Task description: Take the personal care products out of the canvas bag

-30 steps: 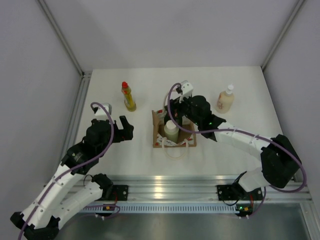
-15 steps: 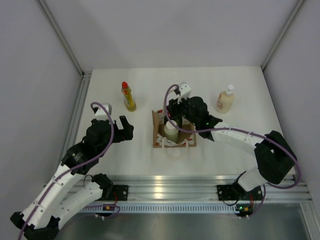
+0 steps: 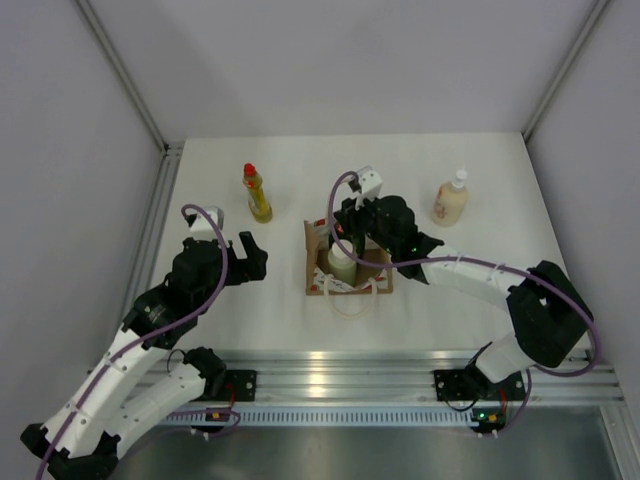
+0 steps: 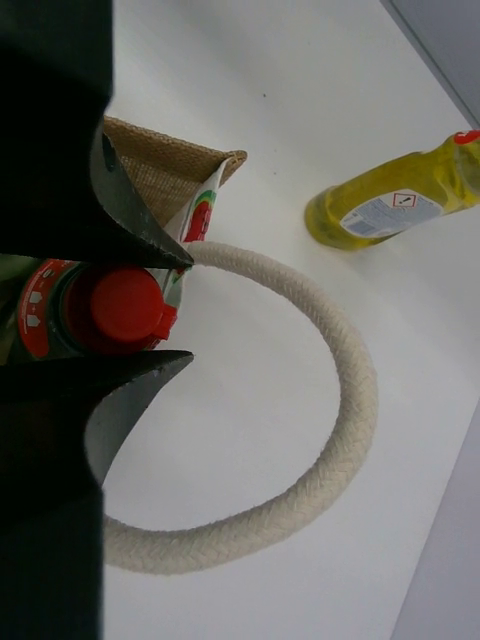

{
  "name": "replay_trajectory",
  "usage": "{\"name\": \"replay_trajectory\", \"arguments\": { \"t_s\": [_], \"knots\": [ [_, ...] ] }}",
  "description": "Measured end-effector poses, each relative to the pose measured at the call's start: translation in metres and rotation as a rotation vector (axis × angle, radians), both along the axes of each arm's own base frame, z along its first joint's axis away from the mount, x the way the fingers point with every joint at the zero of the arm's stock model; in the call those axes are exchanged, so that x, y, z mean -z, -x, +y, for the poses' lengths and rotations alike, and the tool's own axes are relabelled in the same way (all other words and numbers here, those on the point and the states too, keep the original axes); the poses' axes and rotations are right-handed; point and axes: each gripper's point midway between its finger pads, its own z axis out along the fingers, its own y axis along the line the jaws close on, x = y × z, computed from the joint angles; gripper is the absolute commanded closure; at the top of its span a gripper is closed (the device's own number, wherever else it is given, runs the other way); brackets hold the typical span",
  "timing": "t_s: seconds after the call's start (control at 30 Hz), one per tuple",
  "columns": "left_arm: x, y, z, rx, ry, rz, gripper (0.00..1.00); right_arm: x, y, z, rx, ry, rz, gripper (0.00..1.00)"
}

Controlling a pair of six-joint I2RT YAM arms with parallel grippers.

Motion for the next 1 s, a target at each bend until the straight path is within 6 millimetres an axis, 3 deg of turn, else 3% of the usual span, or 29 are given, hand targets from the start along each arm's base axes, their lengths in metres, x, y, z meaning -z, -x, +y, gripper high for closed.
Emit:
{"name": "replay_trajectory", "arguments": {
  "t_s": [0.3, 1.0],
  "knots": [
    [0.000, 0.000, 0.000, 0.000, 0.000, 0.000, 0.02, 0.000, 0.001, 0.000, -0.005, -0.017, -0.016, 1.00],
    [0.000, 0.000, 0.000, 0.000, 0.000, 0.000, 0.02, -0.010, 0.020, -0.011, -0.049, 0.034, -0.022, 1.00]
  ]
}}
